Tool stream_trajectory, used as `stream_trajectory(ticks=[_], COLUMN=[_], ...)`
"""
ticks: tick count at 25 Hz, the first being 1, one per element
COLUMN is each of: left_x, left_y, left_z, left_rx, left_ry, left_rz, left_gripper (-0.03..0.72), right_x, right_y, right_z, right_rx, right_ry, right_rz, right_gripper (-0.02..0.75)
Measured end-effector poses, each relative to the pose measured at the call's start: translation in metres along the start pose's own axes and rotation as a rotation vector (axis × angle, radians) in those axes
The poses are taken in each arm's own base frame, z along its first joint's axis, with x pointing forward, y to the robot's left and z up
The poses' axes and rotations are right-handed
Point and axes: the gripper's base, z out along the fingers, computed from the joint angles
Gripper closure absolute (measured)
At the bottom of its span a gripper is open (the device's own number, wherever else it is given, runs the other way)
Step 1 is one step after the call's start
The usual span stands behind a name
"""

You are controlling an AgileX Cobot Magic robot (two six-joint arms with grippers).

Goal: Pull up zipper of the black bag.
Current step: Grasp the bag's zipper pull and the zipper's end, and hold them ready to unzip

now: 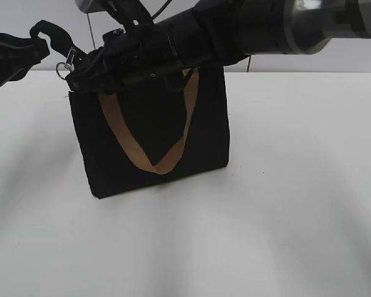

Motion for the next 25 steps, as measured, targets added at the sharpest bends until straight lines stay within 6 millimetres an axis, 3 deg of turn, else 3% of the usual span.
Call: stream_trajectory(ticks=[25], left_x=[0.0022], left_y=[0.0016], left_z=[0.0], left_rx=[-0.018], left_ry=[0.025], left_rz=[0.001], left_gripper=[0.676], right_x=[-0.0018], right_y=[-0.003], right_z=[-0.0023], right_rx=[0.023], right_ry=[-0.006], right_rz=[0.024], right_gripper=[0.731])
